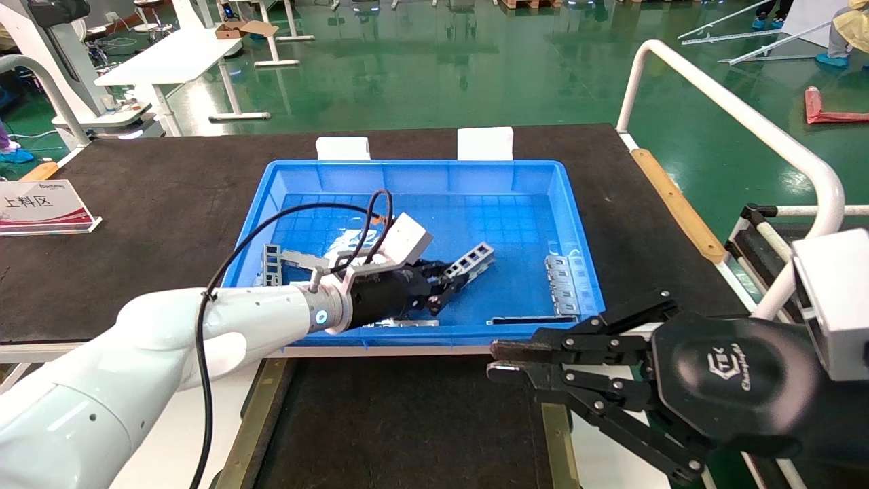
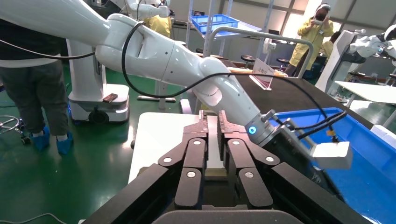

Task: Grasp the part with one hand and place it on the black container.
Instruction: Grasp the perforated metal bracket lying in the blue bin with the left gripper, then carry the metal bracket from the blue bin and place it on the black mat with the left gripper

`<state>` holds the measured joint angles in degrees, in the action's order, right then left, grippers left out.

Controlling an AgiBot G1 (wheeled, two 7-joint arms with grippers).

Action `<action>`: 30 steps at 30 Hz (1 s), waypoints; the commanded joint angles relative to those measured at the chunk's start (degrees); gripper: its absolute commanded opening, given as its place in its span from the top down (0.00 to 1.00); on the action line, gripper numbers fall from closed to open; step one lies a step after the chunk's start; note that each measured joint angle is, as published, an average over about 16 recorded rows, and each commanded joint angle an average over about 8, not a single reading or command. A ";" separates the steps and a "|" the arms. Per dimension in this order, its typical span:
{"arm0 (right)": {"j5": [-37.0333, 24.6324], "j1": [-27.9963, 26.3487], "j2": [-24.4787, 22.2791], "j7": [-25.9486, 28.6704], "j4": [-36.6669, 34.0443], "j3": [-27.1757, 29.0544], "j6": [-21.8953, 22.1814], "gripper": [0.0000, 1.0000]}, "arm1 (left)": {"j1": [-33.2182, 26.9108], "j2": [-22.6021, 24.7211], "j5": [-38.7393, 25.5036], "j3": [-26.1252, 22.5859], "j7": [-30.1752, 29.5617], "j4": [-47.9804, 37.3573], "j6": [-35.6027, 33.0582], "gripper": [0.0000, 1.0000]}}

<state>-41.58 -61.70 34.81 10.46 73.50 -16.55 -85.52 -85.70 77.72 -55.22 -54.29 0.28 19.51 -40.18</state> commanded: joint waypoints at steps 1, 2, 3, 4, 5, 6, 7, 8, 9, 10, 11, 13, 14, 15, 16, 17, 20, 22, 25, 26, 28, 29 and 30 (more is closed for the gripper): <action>0.01 0.00 0.00 0.00 0.00 -0.01 0.00 1.00 | -0.39 -0.06 1.02 -0.14 0.10 0.12 -0.44 1.00; 0.01 0.00 0.00 -0.01 0.00 -0.01 0.01 1.00 | -0.70 -0.18 1.54 -0.03 0.36 0.03 -1.08 1.00; 0.01 0.00 -0.01 -0.01 0.00 -0.02 0.01 1.00 | -1.01 -0.32 2.07 0.12 0.64 -0.08 -1.84 1.00; 0.01 0.00 -0.01 -0.01 0.00 -0.02 0.01 1.00 | -1.33 -0.51 2.59 0.30 0.96 -0.20 -2.73 1.00; 0.02 0.00 -0.01 -0.01 0.00 -0.02 0.01 1.00 | -1.64 -0.75 3.10 0.50 1.33 -0.34 -3.80 1.00; 0.02 -0.01 -0.01 -0.01 0.00 -0.03 0.01 1.00 | -1.94 -1.02 3.60 0.72 1.73 -0.49 -4.95 1.00; 0.02 -0.01 -0.01 -0.01 0.00 -0.03 0.01 1.00 | -2.22 -1.32 4.07 0.95 2.16 -0.64 -6.17 1.00; 0.02 -0.01 -0.01 -0.02 0.00 -0.03 0.01 1.00 | -2.48 -1.69 4.53 1.18 2.61 -0.75 -7.56 1.00; 0.03 -0.01 -0.02 -0.02 0.00 -0.04 0.02 1.00 | -2.71 -2.09 4.97 1.41 3.07 -0.85 -9.01 1.00; 0.03 -0.01 -0.02 -0.02 0.00 -0.04 0.02 1.00 | -2.92 -2.52 5.38 1.64 3.52 -0.92 -10.47 1.00; 0.03 -0.01 -0.02 -0.02 0.00 -0.04 0.02 1.00 | -3.10 -2.99 5.77 1.86 3.97 -0.96 -11.97 1.00; 0.04 -0.01 -0.02 -0.03 0.00 -0.05 0.02 1.00 | -3.36 -3.90 6.46 2.25 4.75 -0.95 -14.76 1.00; 0.04 -0.01 -0.02 -0.03 0.00 -0.06 0.02 1.00 | -3.44 -4.40 6.77 2.41 5.05 -0.85 -16.17 1.00; 0.04 -0.01 -0.02 -0.03 0.00 -0.06 0.03 1.00 | -3.47 -4.93 7.08 2.56 5.28 -0.67 -17.54 1.00; 0.04 -0.01 -0.03 -0.03 0.00 -0.06 0.03 1.00 | -3.47 -5.43 7.35 2.69 5.43 -0.44 -18.80 1.00; 0.05 -0.01 -0.03 -0.03 0.00 -0.07 0.03 1.00 | -3.41 -5.98 7.60 2.78 5.54 -0.09 -20.09 1.00; 0.05 -0.02 -0.03 -0.04 0.00 -0.08 0.03 1.00 | -2.95 -7.78 8.12 2.87 5.64 1.62 -23.74 1.00; 0.06 -0.02 -0.04 -0.04 0.00 -0.09 0.04 1.00 | -2.37 -9.07 8.41 2.87 5.49 3.27 -25.85 1.00; 0.07 -0.02 -0.04 -0.05 0.00 -0.10 0.04 1.00 | -1.07 -11.21 8.82 2.81 5.01 6.74 -28.37 1.00; 0.07 -0.02 -0.04 -0.05 0.00 -0.10 0.04 1.00 | -0.50 -12.00 9.00 2.81 4.73 8.19 -29.02 1.00; 0.07 -0.02 -0.04 -0.05 0.00 -0.11 0.05 1.00 | 0.77 -13.62 9.40 2.81 3.96 11.37 -29.98 1.00; 0.08 -0.02 -0.05 -0.06 0.00 -0.11 0.05 1.00 | 1.47 -14.48 9.58 2.80 3.52 13.14 -30.28 1.00; 0.08 -0.02 -0.05 -0.06 0.00 -0.11 0.05 1.00 | 2.25 -15.37 9.74 2.77 3.07 15.04 -30.47 1.00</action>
<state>-41.50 -61.73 34.76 10.40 73.50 -16.67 -85.47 -82.93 62.02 -45.47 -51.54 2.92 35.42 -69.58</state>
